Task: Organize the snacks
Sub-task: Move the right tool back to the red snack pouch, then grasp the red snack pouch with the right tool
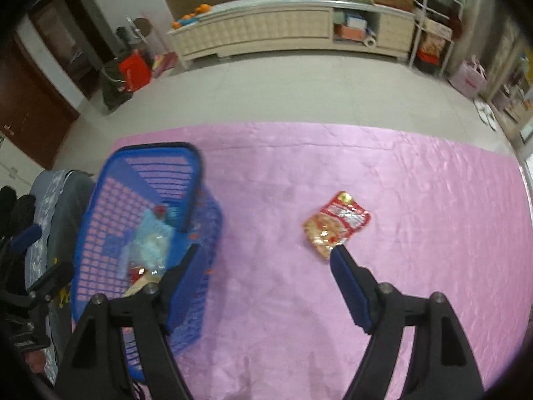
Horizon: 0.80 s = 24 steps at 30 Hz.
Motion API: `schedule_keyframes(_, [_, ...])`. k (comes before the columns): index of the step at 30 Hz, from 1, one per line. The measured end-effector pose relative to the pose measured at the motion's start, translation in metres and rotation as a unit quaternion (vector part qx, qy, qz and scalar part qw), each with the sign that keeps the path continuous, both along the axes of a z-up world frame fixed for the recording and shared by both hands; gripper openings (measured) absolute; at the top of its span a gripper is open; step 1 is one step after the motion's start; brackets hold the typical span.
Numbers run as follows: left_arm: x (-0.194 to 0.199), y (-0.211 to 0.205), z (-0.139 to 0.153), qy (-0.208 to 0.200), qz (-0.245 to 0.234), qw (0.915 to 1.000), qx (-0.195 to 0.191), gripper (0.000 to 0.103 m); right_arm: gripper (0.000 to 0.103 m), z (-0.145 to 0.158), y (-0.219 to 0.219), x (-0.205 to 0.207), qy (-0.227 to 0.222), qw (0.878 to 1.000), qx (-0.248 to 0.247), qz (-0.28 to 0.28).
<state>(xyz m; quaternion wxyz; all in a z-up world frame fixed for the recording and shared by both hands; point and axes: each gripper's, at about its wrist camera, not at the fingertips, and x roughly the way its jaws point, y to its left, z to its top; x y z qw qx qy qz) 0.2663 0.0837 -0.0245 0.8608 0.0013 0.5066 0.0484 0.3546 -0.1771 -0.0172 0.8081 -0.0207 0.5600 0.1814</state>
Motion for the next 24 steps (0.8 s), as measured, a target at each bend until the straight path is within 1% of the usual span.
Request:
schedule_keyframes(4, [0.014,-0.003,-0.010,0.017,0.002,0.9998,-0.004,0.103,0.081,-0.021,-0.014,0.017,0.022,0.999,-0.005,-0.023])
schedule_keyframes(9, [0.034,-0.004,-0.023,0.035,0.006,0.9994,-0.006,0.103,0.081,-0.044,-0.022,0.033,0.036,0.999,-0.014,-0.035])
schedule_keyframes(14, [0.051,-0.002,-0.039,0.053,0.014,0.9984,-0.013,0.103,0.081,-0.075,-0.032,0.056,0.074,0.996,-0.010,-0.057])
schedule_keyframes(18, [0.061,-0.004,-0.046,0.061,0.014,0.9979,-0.013,0.103,0.081,-0.098,-0.039,0.070,0.098,0.993,-0.007,-0.071])
schedule_keyframes(21, [0.067,-0.006,-0.048,0.062,0.018,0.9978,-0.013,0.103,0.081,-0.110,-0.041,0.079,0.118,0.990,-0.001,-0.082])
schedule_keyframes(24, [0.073,-0.009,-0.049,0.062,0.020,0.9978,-0.013,0.103,0.081,-0.118,-0.044,0.091,0.124,0.988,0.001,-0.093])
